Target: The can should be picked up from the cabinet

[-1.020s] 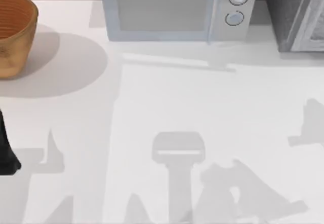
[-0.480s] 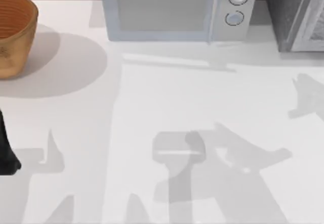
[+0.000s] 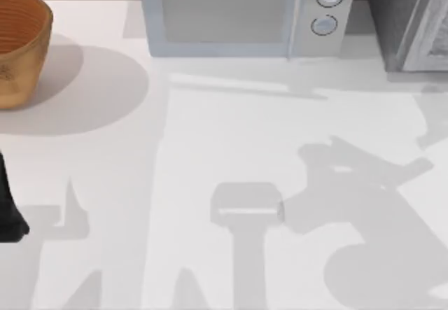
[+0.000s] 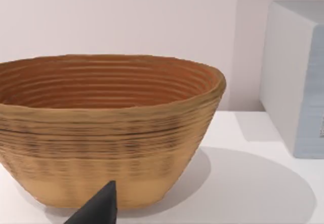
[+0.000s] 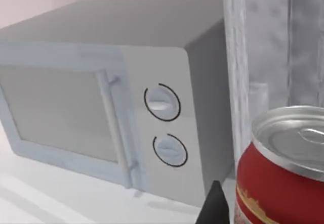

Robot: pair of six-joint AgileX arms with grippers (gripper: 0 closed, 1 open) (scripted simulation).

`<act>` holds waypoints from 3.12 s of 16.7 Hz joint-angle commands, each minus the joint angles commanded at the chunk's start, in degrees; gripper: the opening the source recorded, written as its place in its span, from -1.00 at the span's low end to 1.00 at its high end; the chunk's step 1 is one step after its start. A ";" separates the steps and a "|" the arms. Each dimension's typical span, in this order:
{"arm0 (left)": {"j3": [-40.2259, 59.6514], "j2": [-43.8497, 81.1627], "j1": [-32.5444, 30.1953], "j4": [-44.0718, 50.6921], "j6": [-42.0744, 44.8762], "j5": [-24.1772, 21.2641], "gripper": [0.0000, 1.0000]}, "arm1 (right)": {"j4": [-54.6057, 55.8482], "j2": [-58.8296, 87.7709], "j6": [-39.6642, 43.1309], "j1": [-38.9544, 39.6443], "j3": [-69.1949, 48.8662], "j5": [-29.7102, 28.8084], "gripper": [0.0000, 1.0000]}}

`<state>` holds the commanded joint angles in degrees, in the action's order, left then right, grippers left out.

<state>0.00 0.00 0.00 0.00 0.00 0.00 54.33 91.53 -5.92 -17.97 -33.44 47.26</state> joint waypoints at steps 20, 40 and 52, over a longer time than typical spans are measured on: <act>0.00 0.00 0.00 0.00 0.00 0.00 1.00 | 31.93 46.33 -1.39 -22.09 -24.80 34.84 -1.00; 0.00 0.00 0.00 0.00 0.00 0.00 1.00 | 30.04 48.33 1.37 -19.42 -26.42 32.47 -0.55; 0.00 0.00 0.00 0.00 0.00 0.00 1.00 | 30.04 48.33 1.37 -19.42 -26.42 32.47 1.00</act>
<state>0.00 0.00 0.00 0.00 0.00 0.00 84.37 139.86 -4.55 -37.39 -59.85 79.73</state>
